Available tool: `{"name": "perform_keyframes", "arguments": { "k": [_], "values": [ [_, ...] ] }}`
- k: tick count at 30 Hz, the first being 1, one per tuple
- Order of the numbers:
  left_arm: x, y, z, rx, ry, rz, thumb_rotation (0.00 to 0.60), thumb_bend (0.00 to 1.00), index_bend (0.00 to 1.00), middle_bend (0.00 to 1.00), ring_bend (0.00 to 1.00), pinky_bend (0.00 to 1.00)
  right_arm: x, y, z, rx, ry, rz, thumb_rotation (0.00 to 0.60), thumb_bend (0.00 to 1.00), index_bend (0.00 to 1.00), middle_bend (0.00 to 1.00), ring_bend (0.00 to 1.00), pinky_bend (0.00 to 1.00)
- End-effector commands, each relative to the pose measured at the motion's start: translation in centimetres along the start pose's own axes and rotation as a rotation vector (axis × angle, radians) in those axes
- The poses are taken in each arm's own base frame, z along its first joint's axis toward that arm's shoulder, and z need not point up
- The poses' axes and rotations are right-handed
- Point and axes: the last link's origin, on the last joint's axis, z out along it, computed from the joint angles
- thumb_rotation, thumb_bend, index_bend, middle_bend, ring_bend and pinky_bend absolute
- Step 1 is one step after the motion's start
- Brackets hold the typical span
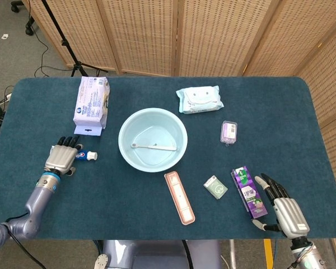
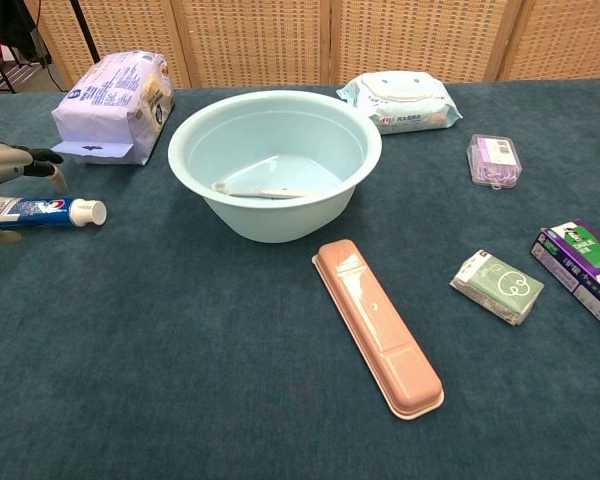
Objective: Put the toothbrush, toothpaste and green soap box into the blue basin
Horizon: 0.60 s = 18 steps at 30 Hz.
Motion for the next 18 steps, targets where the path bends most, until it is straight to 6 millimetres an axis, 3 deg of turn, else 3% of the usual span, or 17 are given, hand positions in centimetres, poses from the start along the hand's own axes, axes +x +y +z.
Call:
{"name": "perform_keyframes", "arguments": {
  "k": [1, 10, 18],
  "values": [
    [0.0, 0.0, 0.2, 0.008, 0.005, 0.006, 0.600, 0.30, 0.24, 0.00, 0.00, 0.07, 0.0, 0.0, 0.0, 0.001, -0.001, 0.000, 0.600, 0.05, 0.05, 0.00, 0.00, 0.08],
    [-1.5, 0.5, 1.1, 0.017, 0.000, 0.073, 0.600, 0.31, 0.27, 0.01, 0.04, 0.10, 0.1, 0.0, 0.0, 0.000, 0.002, 0.002, 0.600, 0.05, 0.05, 0.00, 0.00, 0.08],
    [-1.5, 0.9, 1.6, 0.018, 0.145, 0.151, 0.600, 0.36, 0.50, 0.21, 0.25, 0.27, 0.3, 0.1, 0.0, -0.003, 0.016, 0.009, 0.600, 0.05, 0.05, 0.00, 0.00, 0.08]
  ]
}}
